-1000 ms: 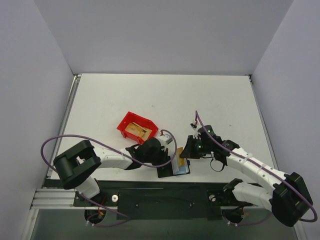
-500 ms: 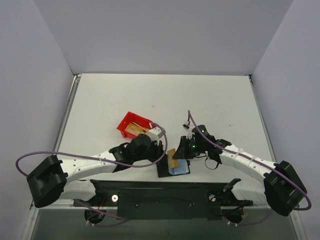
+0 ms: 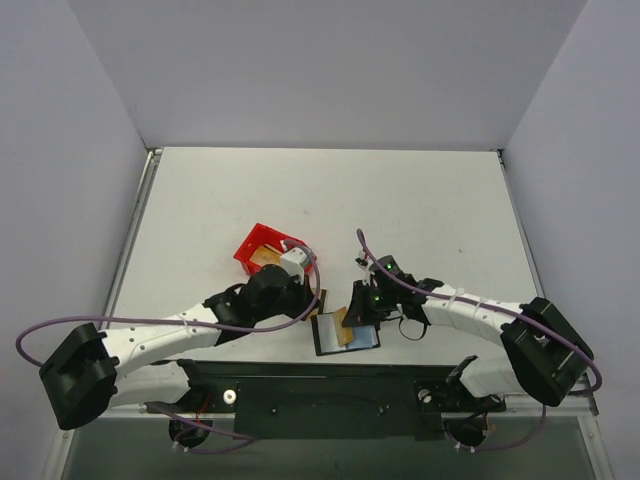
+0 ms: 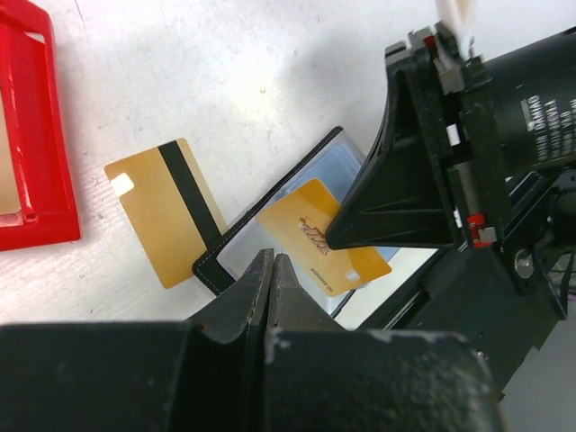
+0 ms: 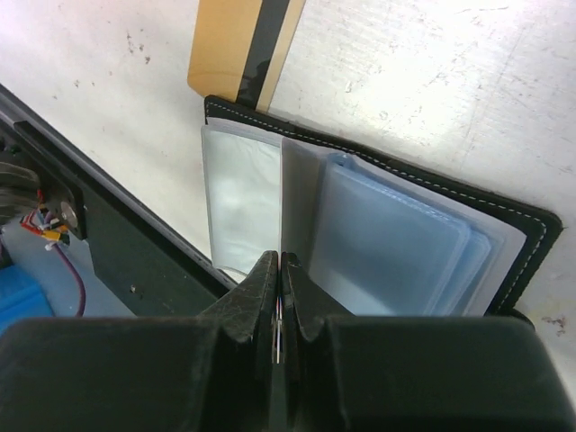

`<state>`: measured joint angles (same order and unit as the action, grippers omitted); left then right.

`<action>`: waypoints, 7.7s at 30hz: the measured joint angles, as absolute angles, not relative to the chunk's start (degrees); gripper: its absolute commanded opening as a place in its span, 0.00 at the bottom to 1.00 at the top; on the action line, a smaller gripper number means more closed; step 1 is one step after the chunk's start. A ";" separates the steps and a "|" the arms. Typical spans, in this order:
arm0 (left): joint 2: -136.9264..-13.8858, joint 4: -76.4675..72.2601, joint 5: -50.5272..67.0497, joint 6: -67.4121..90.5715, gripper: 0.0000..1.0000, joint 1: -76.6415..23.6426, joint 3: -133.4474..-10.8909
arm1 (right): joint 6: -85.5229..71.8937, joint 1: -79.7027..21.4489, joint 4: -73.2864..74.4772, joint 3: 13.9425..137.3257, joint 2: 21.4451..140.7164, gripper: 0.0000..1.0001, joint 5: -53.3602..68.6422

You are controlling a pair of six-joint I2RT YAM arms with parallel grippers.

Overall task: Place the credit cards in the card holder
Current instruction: Turn over the card slot in the card holder.

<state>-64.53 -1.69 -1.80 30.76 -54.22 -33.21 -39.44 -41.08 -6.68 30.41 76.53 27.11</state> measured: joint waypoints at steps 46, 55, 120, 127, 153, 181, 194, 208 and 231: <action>-81.28 -11.84 4.54 32.12 0.00 -56.14 -27.99 | -41.15 -34.48 -5.04 26.13 68.16 0.00 30.26; -81.21 -11.79 3.88 32.29 0.00 -56.16 -27.97 | -40.71 -34.98 -6.66 26.13 72.05 0.00 32.49; -90.89 -12.82 6.28 28.53 0.00 -62.98 -42.57 | -35.77 -32.25 12.67 26.96 55.20 0.00 14.35; -95.09 -15.75 6.74 28.71 0.00 -62.96 -44.16 | -35.77 -32.16 12.36 26.52 55.22 0.00 14.81; -92.77 -15.59 4.60 29.78 0.00 -62.96 -38.57 | -35.75 -31.90 9.37 26.11 59.20 0.00 17.32; -88.62 -10.83 1.72 29.74 0.00 -62.96 -37.67 | -36.25 -32.03 -1.21 23.75 60.27 0.00 28.56; -88.60 -10.50 1.69 29.76 0.00 -62.96 -37.67 | -36.58 -33.50 -1.21 23.62 63.44 0.00 25.89; -88.60 -10.50 1.67 29.74 0.00 -62.96 -37.65 | -37.10 -35.42 -1.74 23.68 65.78 0.00 24.60; -81.21 -7.53 -2.31 29.69 0.00 -62.89 -37.26 | -41.17 -36.75 -10.28 23.68 71.40 0.00 28.97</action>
